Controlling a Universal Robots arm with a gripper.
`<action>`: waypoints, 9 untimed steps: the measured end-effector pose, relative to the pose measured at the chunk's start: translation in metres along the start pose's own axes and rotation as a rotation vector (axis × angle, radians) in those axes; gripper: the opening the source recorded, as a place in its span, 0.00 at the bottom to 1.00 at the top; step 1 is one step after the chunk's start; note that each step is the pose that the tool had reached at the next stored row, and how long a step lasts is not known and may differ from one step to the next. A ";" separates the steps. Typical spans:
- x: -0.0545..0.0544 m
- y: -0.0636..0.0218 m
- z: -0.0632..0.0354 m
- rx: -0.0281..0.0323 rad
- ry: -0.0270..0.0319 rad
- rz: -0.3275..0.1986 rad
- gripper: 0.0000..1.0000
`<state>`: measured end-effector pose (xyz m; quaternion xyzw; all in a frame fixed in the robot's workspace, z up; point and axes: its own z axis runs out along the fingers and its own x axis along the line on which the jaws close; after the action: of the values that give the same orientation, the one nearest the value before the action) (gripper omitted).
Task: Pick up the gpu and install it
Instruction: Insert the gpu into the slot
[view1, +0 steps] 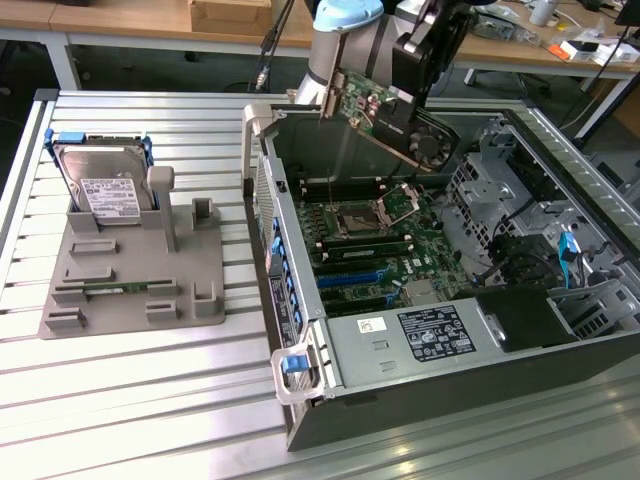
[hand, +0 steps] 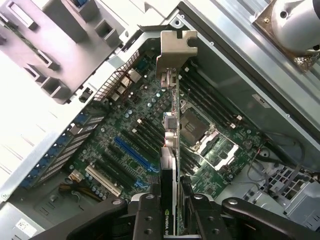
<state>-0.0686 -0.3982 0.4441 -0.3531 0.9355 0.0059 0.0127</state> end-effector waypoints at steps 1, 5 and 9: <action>0.000 0.0000 0.0000 -0.0002 0.0001 -0.007 0.26; 0.000 0.0000 0.0000 -0.0010 0.0001 -0.037 0.26; 0.000 0.0000 0.0000 -0.0017 0.0002 -0.062 0.26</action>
<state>-0.0685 -0.3981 0.4441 -0.3821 0.9240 0.0062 0.0125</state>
